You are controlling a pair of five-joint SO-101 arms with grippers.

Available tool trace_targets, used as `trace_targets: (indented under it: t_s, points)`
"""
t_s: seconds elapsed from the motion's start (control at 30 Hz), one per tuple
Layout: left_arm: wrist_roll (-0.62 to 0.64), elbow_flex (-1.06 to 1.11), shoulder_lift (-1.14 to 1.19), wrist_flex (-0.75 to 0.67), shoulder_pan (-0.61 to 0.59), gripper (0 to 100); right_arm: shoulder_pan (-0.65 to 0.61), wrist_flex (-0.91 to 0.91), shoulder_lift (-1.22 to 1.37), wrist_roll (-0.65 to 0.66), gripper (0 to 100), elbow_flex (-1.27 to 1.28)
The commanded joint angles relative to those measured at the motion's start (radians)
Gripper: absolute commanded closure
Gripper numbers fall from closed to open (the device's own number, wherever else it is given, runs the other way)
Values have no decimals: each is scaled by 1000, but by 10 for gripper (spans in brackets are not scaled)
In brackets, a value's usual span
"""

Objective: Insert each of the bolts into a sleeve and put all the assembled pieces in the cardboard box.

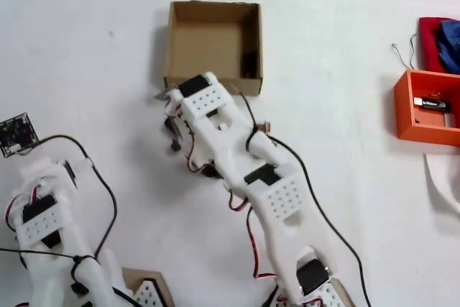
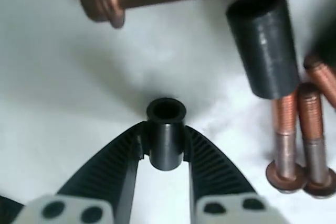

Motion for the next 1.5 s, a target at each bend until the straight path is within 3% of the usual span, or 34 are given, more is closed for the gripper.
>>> trace_targets:
  t_s: [0.0,0.17,0.47,0.57,0.8,0.93,1.47]
  points:
    - [5,-4,-2,-20,-9,876,7,-25,-125,35,976,-41]
    - [5,-4,-2,-20,-9,876,-12,-186,-292,32,976,58]
    - [5,-4,-2,-18,-9,876,-64,-677,-704,-12,978,847]
    - [5,-4,-2,-18,-3,876,-59,-759,-768,-15,978,991]
    - [-2,16,-8,-21,32,876,-61,-756,-710,-9,964,1008]
    - [-2,16,-8,-21,32,876,-59,-754,-644,-15,875,1008]
    - [-2,16,-8,-21,32,876,-59,-756,-613,-9,905,947]
